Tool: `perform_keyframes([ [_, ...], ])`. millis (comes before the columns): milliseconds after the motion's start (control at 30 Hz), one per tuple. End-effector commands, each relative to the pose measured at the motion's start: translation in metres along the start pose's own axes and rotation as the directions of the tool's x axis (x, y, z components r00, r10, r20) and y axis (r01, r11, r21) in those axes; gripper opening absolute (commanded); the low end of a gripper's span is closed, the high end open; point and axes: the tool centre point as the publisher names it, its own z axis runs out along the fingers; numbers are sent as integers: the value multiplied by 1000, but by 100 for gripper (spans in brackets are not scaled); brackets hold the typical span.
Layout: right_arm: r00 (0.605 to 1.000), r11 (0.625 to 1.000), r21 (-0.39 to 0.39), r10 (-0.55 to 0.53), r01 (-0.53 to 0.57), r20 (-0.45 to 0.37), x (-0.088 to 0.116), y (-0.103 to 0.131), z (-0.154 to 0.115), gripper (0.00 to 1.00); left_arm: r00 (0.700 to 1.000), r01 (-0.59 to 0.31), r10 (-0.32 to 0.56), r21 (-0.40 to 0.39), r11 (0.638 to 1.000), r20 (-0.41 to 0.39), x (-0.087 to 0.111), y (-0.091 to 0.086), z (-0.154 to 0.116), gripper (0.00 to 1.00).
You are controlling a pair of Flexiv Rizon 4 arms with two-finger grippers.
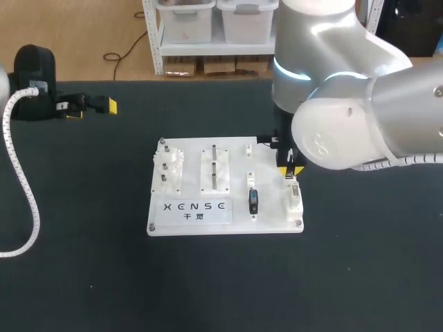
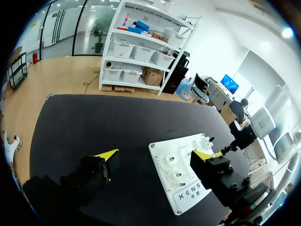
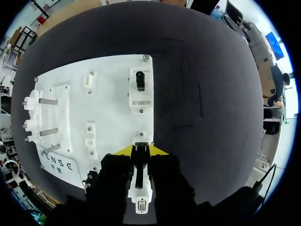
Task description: Insert the USB connector, Ethernet cable, and multi-pin plug into their matching sockets one by one.
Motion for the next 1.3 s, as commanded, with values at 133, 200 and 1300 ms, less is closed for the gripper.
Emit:
perform_keyframes([
  [133, 1000, 1000, 0, 1, -1, 2, 2, -1, 3, 0, 1000, 0, 0, 0, 1000, 0, 0, 0, 0, 100],
  [200, 1000, 1000, 0, 1, -1, 2, 2, -1, 3, 0, 1000, 0, 0, 0, 1000, 0, 0, 0, 0, 100],
  [1300, 999, 999, 40, 36, -34, -38, 2, -6, 16, 41, 1000, 0, 0, 0, 1000, 0, 0, 0, 0, 100],
])
